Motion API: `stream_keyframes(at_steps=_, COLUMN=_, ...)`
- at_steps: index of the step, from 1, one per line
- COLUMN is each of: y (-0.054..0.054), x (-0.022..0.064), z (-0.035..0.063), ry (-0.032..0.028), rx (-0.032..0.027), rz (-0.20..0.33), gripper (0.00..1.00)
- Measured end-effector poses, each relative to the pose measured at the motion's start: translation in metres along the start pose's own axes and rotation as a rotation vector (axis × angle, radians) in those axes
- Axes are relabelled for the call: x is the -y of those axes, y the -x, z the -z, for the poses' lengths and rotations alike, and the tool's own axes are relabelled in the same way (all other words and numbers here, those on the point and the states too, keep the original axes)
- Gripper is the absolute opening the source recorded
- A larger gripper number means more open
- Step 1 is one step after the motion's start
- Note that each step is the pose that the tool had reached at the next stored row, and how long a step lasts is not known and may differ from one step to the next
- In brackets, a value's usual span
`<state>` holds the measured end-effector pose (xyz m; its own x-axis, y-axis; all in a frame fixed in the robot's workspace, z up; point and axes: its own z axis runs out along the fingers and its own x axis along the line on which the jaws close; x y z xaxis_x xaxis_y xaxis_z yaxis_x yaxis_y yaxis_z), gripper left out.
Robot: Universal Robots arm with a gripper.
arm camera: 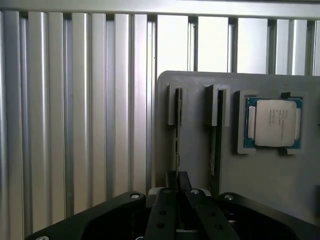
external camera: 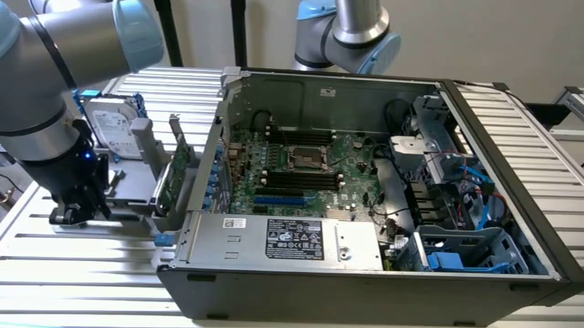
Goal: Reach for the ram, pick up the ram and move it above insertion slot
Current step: 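Pick up the ram and move it above insertion slot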
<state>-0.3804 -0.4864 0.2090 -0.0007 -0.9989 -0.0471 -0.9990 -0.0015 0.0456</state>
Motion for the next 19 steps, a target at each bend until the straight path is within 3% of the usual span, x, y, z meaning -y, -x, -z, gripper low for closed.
stream_keyframes(at_steps=10, y=0.001, x=0.0020, z=0.0154, ry=0.0122, rx=0.0026, rz=0.000, gripper=0.13)
stream_keyframes(at_steps=19, y=0.001, x=0.0037, z=0.0530, ry=0.0162, rx=0.0057, rz=-0.001, gripper=0.13)
